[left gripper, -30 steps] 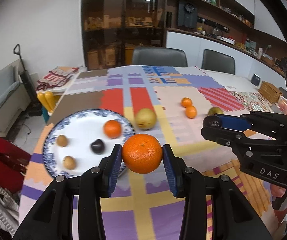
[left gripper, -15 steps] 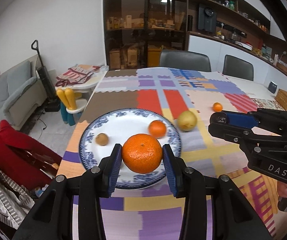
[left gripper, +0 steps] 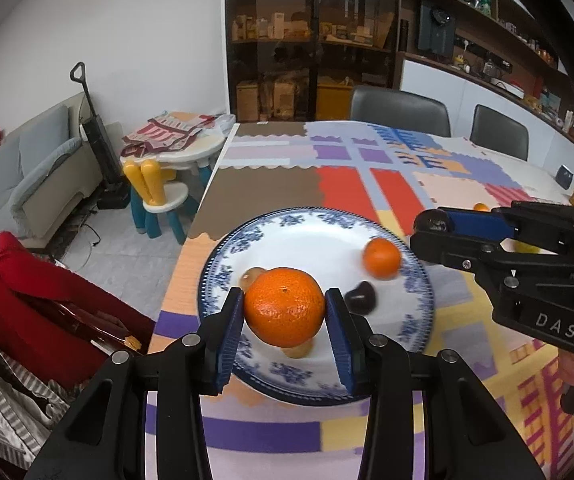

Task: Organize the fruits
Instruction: 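Carry the orange over the plate and open the left tool while the right tool releases the plum there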

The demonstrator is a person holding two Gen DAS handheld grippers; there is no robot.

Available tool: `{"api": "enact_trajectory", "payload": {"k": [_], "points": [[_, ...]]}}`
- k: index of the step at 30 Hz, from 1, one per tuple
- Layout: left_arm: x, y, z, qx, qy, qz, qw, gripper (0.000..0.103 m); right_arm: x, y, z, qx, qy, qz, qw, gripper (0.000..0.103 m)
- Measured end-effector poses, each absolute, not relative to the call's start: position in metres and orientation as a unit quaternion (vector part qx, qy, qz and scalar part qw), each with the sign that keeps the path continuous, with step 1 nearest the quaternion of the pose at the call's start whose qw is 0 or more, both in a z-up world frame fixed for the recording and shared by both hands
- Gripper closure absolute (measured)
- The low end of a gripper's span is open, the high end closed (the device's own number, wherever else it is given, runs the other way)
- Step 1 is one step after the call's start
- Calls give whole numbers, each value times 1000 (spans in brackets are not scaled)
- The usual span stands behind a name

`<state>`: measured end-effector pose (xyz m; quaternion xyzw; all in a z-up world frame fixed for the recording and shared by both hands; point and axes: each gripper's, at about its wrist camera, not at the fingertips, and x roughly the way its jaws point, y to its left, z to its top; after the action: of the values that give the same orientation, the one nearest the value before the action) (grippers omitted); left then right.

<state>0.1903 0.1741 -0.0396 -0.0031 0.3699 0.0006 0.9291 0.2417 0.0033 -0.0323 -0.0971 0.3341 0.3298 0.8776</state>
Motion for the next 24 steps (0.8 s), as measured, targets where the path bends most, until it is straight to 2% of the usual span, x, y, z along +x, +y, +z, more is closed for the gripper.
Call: {"api": "enact_trajectory", "payload": {"k": [12, 24], "points": [[220, 185, -67, -4, 401, -5, 916, 63, 278, 35, -63, -123, 366, 326, 863, 73], [228, 186, -76, -10, 414, -9, 910, 63, 286, 34, -69, -117, 370, 319, 865, 73]]}}
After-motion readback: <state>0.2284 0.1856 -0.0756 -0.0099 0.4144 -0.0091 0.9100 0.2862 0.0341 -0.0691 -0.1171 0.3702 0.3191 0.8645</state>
